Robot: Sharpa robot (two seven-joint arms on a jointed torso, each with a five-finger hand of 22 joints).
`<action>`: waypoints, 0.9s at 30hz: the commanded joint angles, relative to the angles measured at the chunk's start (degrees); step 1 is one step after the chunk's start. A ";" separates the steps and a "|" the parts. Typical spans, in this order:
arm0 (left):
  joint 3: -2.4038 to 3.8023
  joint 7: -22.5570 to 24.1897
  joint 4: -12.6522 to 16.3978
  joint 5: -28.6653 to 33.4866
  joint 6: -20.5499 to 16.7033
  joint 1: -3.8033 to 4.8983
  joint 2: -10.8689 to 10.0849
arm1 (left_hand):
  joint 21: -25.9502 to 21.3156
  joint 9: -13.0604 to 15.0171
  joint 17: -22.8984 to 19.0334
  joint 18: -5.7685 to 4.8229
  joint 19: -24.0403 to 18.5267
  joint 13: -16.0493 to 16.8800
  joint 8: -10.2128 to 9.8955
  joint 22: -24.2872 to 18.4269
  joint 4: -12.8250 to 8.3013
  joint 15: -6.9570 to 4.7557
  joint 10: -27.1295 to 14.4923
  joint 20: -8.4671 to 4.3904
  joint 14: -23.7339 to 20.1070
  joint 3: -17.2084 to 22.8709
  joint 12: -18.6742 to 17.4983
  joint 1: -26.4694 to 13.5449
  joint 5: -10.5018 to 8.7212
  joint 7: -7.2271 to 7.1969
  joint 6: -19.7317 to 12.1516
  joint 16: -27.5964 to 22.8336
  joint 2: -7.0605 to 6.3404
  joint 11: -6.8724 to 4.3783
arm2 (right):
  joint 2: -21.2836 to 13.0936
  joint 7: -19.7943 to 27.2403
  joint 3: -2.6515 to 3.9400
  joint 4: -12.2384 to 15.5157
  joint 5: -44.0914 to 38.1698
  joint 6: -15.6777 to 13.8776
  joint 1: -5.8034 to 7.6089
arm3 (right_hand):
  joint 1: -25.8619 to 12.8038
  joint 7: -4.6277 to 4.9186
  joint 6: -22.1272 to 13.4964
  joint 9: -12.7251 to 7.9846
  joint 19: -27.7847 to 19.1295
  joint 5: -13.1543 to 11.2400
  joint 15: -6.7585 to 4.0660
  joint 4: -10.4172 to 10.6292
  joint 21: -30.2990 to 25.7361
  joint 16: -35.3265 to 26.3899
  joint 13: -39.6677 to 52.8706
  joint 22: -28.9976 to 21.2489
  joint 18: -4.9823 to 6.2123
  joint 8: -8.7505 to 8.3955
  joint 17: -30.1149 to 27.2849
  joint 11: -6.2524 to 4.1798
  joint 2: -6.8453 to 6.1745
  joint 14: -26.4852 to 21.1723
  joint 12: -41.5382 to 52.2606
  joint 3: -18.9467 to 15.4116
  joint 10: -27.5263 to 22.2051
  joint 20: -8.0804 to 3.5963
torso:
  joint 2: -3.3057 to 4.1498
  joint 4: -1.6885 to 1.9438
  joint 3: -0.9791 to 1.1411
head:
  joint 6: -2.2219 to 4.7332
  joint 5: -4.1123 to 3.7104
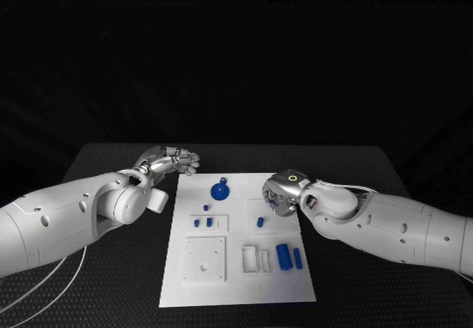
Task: Assemble the parts on the task board
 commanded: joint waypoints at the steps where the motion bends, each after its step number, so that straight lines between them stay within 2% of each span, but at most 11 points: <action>1: 0.04 0.30 0.11 0.17 0.71 0.05 0.06 | -0.29 -0.08 0.09 0.32 -0.36 -0.06 -0.30 0.09 -0.33 0.50 -0.30 0.22 -0.03 -0.04 -0.27 0.13 0.12 -0.03 -0.26 -0.23 -0.24 0.05 | -0.41 -0.18 0.44 0.88 0.34 -0.15 0.38 | 0.27 -0.14 0.45 0.03 0.28 -0.08 -0.05 0.13 0.22 0.07 0.01 1.37 0.78 0.34 0.11 -0.09 -0.47 0.56 0.38 0.30 0.43 -0.03 | 0.00 -0.05 0.00 | -0.05 0.05; 8: 0.04 0.17 0.05 0.17 0.77 0.06 -0.05 | -0.29 -0.09 0.14 0.32 -0.36 -0.06 -0.31 0.10 -0.34 0.50 -0.31 0.22 -0.03 -0.04 -0.28 0.13 0.12 -0.02 -0.29 -0.27 -0.26 0.05 | -2.72 -0.14 0.99 4.02 2.77 1.35 1.58 | 0.15 -0.14 0.46 0.11 0.30 -0.07 -0.07 0.24 0.28 0.03 0.12 1.37 0.78 0.33 0.20 -0.10 -0.48 0.59 0.38 0.32 0.44 -0.04 | -0.04 -0.05 -0.06 | -0.07 0.02; 13: 0.04 0.21 0.05 0.17 0.71 0.06 -0.15 | -0.30 -0.09 0.18 0.32 -0.36 -0.07 -0.31 0.10 -0.33 0.50 -0.32 0.23 -0.03 -0.04 -0.28 0.12 0.12 -0.01 -0.31 -0.30 -0.27 0.06 | -3.67 0.03 1.47 5.96 4.27 0.78 1.87 | 0.11 -0.14 0.45 0.14 0.29 -0.07 -0.07 0.27 0.30 0.00 0.16 1.37 0.78 0.31 0.24 -0.09 -0.46 0.59 0.37 0.31 0.42 -0.04 | -0.07 -0.17 -0.10 | 0.08 0.27; 15: 0.04 0.20 -0.01 0.17 0.65 0.06 -0.10 | -0.30 -0.09 0.19 0.32 -0.36 -0.07 -0.31 0.10 -0.33 0.50 -0.32 0.23 -0.02 -0.04 -0.28 0.12 0.12 -0.01 -0.32 -0.31 -0.27 0.06 | -3.63 0.44 1.72 6.68 5.51 -0.25 1.87 | 0.06 -0.13 0.43 0.16 0.28 -0.07 -0.07 0.30 0.31 -0.02 0.19 1.36 0.78 0.30 0.27 -0.09 -0.43 0.59 0.36 0.30 0.41 -0.04 | -0.05 -0.18 -0.05 | 0.24 0.44; 18: 0.04 0.28 -0.37 0.18 0.55 0.06 0.13 | -0.30 -0.09 0.21 0.32 -0.36 -0.07 -0.31 0.11 -0.33 0.51 -0.32 0.23 -0.02 -0.04 -0.28 0.11 0.12 0.00 -0.33 -0.33 -0.27 0.06 | -3.10 1.87 1.83 8.15 7.80 -3.25 1.86 | 0.02 -0.13 0.42 0.19 0.28 -0.07 -0.06 0.33 0.33 -0.05 0.22 1.36 0.78 0.28 0.30 -0.08 -0.40 0.58 0.34 0.28 0.39 -0.04 | -0.06 -0.12 0.04 | 0.53 1.15; 19: 0.04 0.31 -0.47 0.18 0.48 0.06 0.18 | -0.31 -0.09 0.22 0.32 -0.36 -0.07 -0.31 0.11 -0.33 0.51 -0.32 0.23 -0.02 -0.04 -0.28 0.11 0.12 0.00 -0.33 -0.33 -0.28 0.06 | -2.94 2.20 1.84 8.47 8.16 -3.97 1.85 | 0.01 -0.12 0.42 0.20 0.28 -0.06 -0.06 0.34 0.34 -0.06 0.23 1.36 0.78 0.28 0.31 -0.08 -0.39 0.59 0.34 0.28 0.39 -0.05 | -0.05 -0.10 0.05 | 0.55 1.21; 22: 0.04 0.45 -0.78 0.24 0.26 0.06 0.32 | -0.31 -0.09 0.25 0.32 -0.36 -0.08 -0.31 0.11 -0.33 0.51 -0.32 0.23 -0.02 -0.04 -0.27 0.12 0.12 0.00 -0.34 -0.35 -0.28 0.06 | -2.09 3.34 1.84 9.46 9.84 -5.78 1.83 | 0.02 -0.12 0.42 0.22 0.28 -0.05 -0.05 0.35 0.36 -0.08 0.26 1.36 0.78 0.27 0.33 -0.08 -0.35 0.59 0.33 0.28 0.37 -0.06 | -0.03 0.03 0.09 | 0.67 2.06; 27: 0.04 0.84 -1.24 0.50 -0.37 0.06 0.58 | -0.31 -0.09 0.29 0.33 -0.35 -0.08 -0.30 0.12 -0.34 0.51 -0.30 0.23 -0.01 -0.03 -0.26 0.14 0.12 0.00 -0.34 -0.39 -0.28 0.05 | -0.66 4.30 1.84 10.69 11.05 -6.46 1.54 | 0.00 -0.11 0.38 0.27 0.26 -0.01 -0.02 0.34 0.40 -0.15 0.32 1.36 0.78 0.22 0.39 -0.06 -0.20 0.59 0.28 0.24 0.30 -0.07 | -0.07 0.05 0.00 | 0.62 3.52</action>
